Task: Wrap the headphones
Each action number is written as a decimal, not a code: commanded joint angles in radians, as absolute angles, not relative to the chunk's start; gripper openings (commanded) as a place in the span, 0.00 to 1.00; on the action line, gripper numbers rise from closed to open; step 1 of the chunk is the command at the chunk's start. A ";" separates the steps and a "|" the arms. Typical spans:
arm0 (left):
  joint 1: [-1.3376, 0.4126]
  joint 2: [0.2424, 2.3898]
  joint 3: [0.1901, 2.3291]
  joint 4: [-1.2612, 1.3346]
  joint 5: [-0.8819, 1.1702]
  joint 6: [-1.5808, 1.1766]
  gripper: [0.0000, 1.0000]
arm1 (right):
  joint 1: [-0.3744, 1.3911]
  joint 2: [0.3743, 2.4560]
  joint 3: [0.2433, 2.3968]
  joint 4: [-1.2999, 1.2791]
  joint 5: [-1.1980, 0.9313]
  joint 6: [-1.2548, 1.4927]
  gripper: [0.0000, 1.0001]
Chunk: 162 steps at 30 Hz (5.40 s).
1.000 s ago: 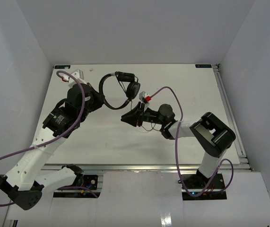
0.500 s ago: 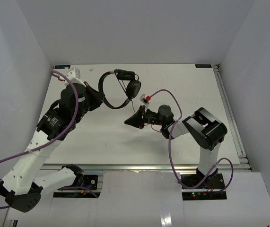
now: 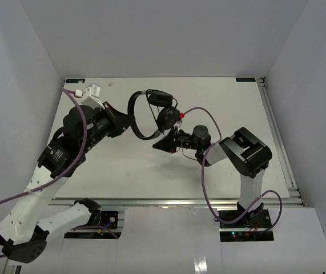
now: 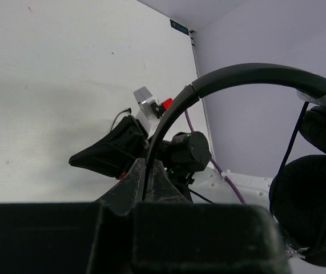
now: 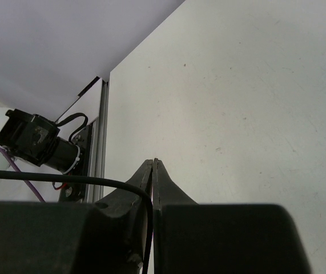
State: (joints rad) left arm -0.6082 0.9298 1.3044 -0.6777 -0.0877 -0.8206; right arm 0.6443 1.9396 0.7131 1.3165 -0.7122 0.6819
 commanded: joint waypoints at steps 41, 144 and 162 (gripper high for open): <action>-0.606 1.125 1.115 -0.852 -0.237 -0.165 0.00 | 0.466 1.674 1.463 -0.147 -0.529 0.016 0.08; -0.574 1.117 1.584 -0.904 -0.569 -0.634 0.00 | 0.716 1.574 0.650 1.417 -0.854 0.727 0.08; -0.574 1.128 1.549 -0.830 -0.523 -0.651 0.00 | 0.730 1.573 0.623 1.442 -0.876 0.732 0.08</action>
State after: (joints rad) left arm -0.5789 1.1709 1.5499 -0.9465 -0.5714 -0.6143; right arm 0.7228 1.5883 0.6348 1.3193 -0.8639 0.7535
